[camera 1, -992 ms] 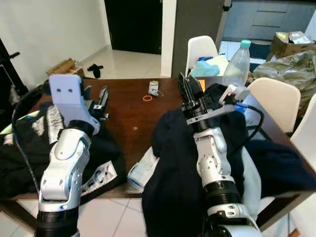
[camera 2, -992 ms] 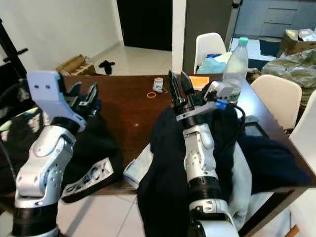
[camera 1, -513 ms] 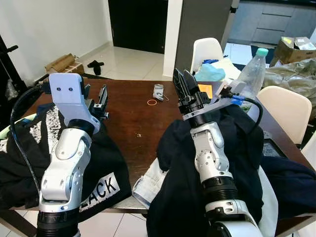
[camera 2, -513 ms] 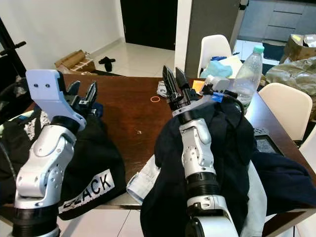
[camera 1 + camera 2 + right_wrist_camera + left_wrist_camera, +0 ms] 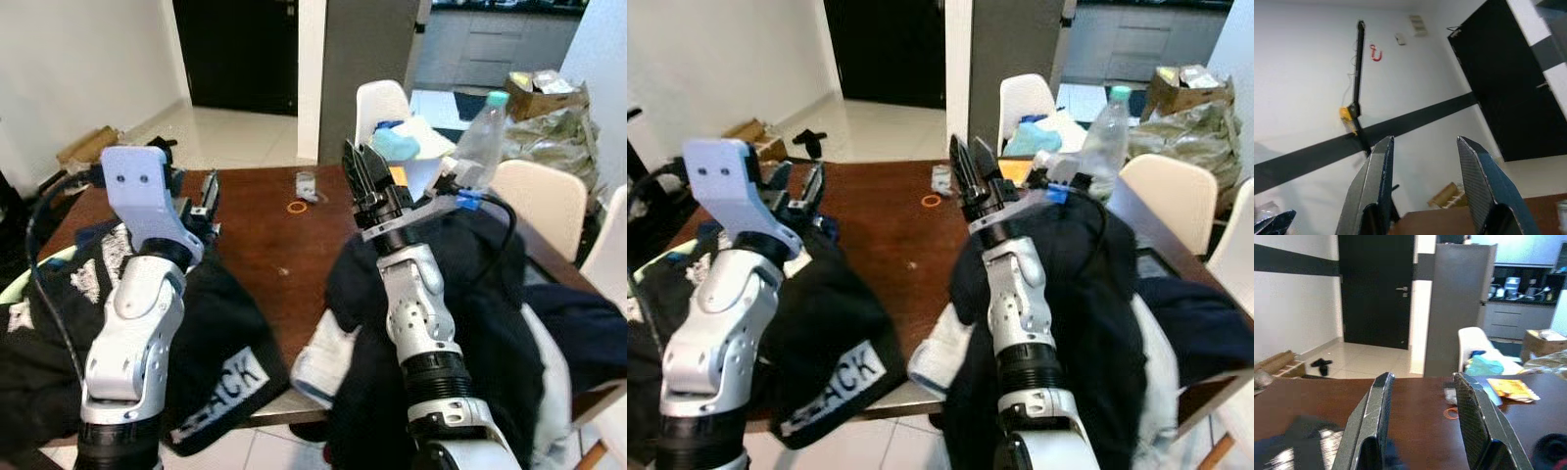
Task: Hang hanger
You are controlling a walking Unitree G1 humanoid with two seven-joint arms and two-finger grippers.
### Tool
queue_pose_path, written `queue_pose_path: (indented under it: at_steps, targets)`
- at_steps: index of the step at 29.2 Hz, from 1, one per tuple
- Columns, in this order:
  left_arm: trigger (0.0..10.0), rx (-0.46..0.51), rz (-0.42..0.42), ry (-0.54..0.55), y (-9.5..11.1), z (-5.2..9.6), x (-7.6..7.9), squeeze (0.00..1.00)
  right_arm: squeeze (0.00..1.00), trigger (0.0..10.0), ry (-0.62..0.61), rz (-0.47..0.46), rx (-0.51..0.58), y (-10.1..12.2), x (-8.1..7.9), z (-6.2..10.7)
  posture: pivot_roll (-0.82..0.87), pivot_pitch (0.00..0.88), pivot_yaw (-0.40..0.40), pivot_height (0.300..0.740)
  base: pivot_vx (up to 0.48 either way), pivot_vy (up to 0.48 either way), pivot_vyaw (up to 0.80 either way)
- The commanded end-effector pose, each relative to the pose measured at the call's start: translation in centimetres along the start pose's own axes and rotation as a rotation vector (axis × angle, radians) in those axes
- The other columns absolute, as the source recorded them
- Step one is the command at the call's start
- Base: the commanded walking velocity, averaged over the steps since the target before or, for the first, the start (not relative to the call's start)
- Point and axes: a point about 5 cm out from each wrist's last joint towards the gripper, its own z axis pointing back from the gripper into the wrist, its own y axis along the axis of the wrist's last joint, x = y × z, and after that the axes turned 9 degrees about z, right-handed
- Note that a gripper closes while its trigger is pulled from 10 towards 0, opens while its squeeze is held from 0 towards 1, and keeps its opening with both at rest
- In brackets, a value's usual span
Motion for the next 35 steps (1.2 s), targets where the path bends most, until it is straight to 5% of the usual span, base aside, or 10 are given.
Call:
queue_pose_path:
  at_steps: [1,8,20,25,35]
  targets:
    - [10.0,-0.013,-0.003,0.006,-0.2,0.2,-0.1,0.00,0.00,10.0,0.004,-0.025,-0.008,-0.3,-0.4,-0.1,0.18,0.002,-0.017,0.740,0.000,0.480,0.00]
    - [10.0,-0.022,-0.005,0.031,-0.2,0.2,-0.6,0.00,0.00,10.0,0.010,-0.031,-0.013,-0.4,-0.6,0.0,0.18,0.000,-0.016,0.740,0.000,0.402,0.00]
    - [10.0,-0.059,0.060,0.159,-0.5,0.5,-2.4,0.00,0.00,10.0,0.007,-0.034,-0.017,-0.5,-0.7,0.2,0.17,0.000,-0.009,0.740,0.000,-0.479,0.00]
    - [10.0,-0.064,0.076,0.184,-0.6,0.4,-2.7,0.00,0.00,10.0,0.007,-0.035,-0.019,-0.5,-0.7,0.3,0.17,0.000,-0.008,0.740,0.000,0.000,0.00]
    - [10.0,-0.084,-0.013,0.262,-0.9,0.8,-4.0,0.00,0.00,10.0,0.008,-0.032,-0.033,-0.6,-0.8,0.3,0.18,0.006,-0.013,0.740,0.000,0.000,0.00]
